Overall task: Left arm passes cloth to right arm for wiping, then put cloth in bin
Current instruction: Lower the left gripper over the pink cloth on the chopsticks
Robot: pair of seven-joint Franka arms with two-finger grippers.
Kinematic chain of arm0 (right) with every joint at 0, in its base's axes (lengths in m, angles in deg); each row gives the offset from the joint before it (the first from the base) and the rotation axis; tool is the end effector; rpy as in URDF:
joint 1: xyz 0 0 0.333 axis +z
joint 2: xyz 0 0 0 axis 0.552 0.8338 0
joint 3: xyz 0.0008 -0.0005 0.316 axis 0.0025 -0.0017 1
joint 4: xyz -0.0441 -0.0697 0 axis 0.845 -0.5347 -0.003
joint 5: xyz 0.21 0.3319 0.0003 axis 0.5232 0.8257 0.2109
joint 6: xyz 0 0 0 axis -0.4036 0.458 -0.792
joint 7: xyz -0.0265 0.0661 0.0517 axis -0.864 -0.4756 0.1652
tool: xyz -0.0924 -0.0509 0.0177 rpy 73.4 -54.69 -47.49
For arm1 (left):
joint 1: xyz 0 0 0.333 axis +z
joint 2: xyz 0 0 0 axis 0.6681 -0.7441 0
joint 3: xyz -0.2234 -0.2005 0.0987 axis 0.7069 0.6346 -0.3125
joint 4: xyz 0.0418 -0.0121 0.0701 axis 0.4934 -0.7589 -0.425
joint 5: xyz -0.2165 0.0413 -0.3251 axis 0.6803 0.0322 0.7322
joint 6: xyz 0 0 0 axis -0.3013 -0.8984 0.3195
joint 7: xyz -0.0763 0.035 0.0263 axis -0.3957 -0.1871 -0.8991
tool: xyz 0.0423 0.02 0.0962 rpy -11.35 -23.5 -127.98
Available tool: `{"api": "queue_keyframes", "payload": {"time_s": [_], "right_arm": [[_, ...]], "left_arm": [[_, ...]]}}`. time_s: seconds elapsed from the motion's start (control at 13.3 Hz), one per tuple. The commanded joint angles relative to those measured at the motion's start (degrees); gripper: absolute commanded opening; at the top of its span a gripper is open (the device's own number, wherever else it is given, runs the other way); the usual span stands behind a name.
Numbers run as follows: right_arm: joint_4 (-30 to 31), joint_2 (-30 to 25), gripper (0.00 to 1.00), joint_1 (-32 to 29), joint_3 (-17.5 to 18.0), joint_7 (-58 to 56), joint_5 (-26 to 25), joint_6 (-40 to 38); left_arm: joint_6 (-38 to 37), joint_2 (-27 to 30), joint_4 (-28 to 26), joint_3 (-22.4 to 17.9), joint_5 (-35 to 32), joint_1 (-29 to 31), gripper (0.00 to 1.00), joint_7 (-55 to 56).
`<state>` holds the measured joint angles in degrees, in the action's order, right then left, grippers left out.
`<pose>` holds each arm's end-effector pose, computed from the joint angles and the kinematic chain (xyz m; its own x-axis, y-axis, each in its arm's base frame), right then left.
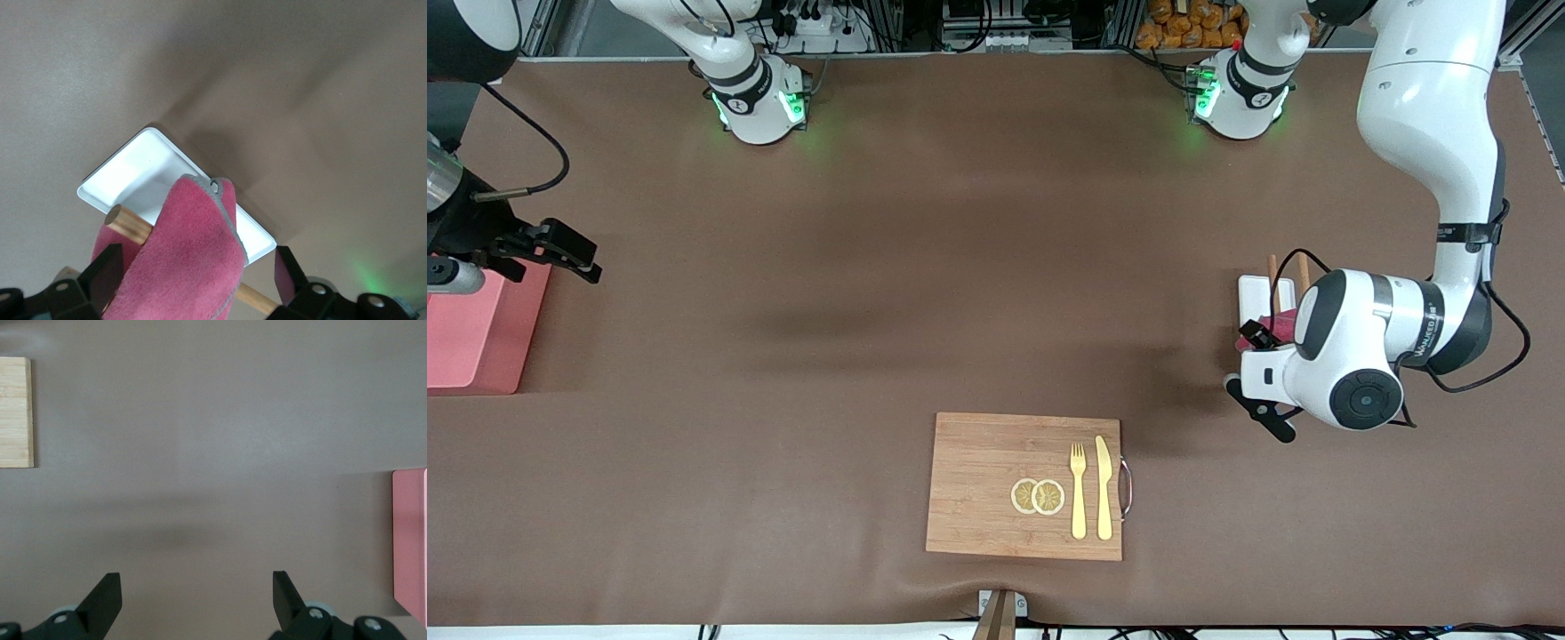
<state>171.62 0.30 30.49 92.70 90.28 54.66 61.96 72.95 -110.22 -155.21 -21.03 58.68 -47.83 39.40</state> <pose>0.5687 0.0090 0.6009 0.9975 -0.0328 0.0626 -0.0323 -0.9994 -0.0100 0.6611 -0.1088 0.2795 0.6212 -0.6768 -0.3951 -0.6725 -0.7192 0.1745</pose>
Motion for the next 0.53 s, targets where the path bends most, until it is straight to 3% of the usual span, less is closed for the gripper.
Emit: {"api": "queue_keyframes", "payload": {"time_s": [0.0, 0.45], "right_arm": [[-0.4, 0.1, 1.00, 0.3, 0.0, 0.7, 0.1, -1.1], [-0.5, 0.1, 1.00, 0.1, 0.0, 0.7, 0.1, -1.5]], "left_arm": [[0.6, -0.7, 0.3, -0.2, -2.1, -0.1, 1.00, 0.4], [-0.1, -0.7, -0.5, -0.2, -2.1, 0.6, 1.00, 1.5]]}}
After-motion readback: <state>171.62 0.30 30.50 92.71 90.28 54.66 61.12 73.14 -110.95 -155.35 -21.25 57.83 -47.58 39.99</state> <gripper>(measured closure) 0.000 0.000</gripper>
